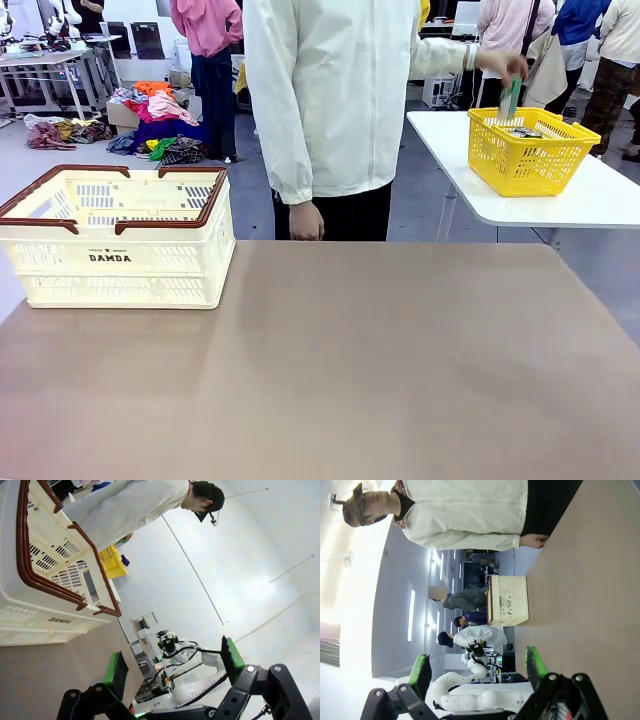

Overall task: Place the drinks into the Shopping basket.
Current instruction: Pick up one drink and place it into the Shopping basket.

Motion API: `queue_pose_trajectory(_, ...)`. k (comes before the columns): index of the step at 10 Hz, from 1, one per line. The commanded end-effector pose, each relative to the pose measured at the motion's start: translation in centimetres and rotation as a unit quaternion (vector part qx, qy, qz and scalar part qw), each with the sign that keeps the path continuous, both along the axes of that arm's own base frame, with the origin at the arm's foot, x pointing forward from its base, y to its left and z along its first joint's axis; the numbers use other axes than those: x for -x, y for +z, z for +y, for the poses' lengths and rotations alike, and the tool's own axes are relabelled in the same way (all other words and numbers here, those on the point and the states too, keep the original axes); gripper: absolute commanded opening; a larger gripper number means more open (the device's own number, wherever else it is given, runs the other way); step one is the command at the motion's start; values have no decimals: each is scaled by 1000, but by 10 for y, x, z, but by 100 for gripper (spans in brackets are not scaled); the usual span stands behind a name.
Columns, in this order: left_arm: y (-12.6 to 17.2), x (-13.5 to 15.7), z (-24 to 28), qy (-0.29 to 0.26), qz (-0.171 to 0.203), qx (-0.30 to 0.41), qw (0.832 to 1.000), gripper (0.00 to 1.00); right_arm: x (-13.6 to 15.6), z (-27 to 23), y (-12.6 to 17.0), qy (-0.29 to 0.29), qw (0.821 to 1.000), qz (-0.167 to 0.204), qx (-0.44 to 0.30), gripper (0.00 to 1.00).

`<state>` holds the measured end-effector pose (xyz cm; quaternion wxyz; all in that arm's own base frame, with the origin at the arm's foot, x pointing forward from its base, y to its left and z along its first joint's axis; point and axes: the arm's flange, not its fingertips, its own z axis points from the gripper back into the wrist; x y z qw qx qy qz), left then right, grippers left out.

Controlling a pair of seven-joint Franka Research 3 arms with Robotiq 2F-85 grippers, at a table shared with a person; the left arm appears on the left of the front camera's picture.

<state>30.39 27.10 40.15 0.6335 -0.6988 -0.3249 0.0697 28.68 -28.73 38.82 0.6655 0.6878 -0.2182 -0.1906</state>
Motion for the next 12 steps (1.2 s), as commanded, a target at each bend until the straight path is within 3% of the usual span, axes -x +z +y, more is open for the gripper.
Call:
queue_pose_trajectory(1,-1,3,0,-2,-3,5,1000,100,3,0,4,5,1000,8,-8,100)
queue_pose_trajectory(12,-1,3,0,-2,-3,5,1000,100,3,0,4,5,1000,8,-8,100)
